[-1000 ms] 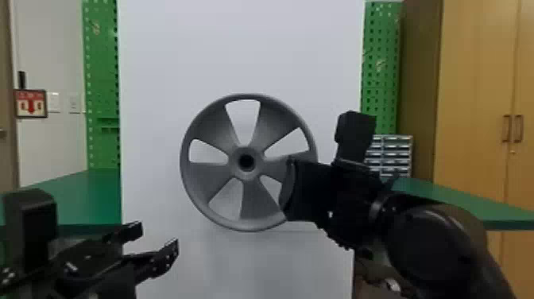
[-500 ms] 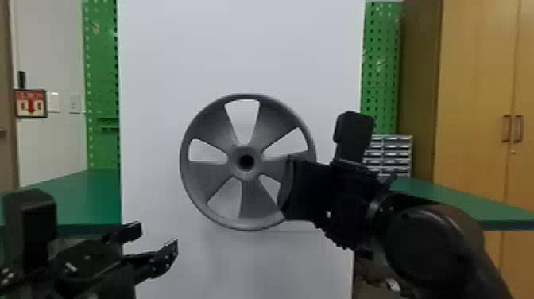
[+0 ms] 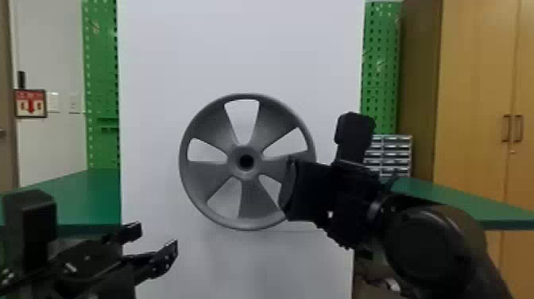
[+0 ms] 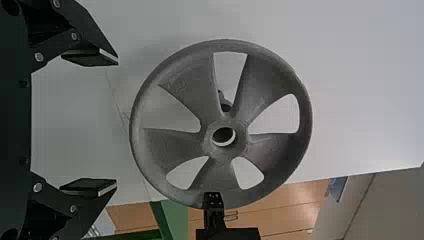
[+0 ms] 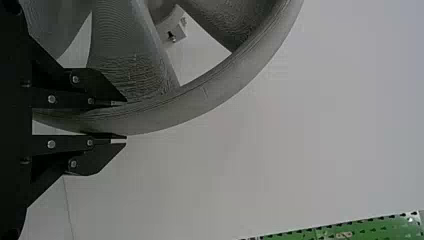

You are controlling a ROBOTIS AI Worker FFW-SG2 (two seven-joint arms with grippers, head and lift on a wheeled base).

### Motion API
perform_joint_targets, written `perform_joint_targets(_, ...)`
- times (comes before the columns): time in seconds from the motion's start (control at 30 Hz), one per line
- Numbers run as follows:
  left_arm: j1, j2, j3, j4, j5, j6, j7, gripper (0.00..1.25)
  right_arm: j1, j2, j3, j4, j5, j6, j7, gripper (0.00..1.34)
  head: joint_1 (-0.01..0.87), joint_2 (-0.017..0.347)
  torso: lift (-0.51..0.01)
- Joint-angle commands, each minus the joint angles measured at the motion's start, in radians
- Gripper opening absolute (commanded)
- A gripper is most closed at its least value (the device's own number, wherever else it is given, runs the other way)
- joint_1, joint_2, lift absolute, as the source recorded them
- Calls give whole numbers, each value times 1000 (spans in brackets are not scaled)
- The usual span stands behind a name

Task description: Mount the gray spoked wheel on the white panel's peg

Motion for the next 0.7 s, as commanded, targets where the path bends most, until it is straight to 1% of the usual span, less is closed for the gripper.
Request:
perform_joint_targets(0.0,1,0,1,0,0,0,0,859,0,-3,-14,14,14,0,23,161,84,-8,-484)
perform_joint_targets(0.2,1,-2,1,0,2,0,0,859,-2,-8,-20,28,37,2,55,161,84,-8,-484)
perform_joint_targets(0.47,1,0,1,0,3,0,0,859,-6,-8,-34,63,88,0,135,161,84,-8,-484)
perform_joint_targets(0.67,2,0,1,0,3,0,0,859,-8,-8,-40,80,106,-6,166,161,84,-8,-484)
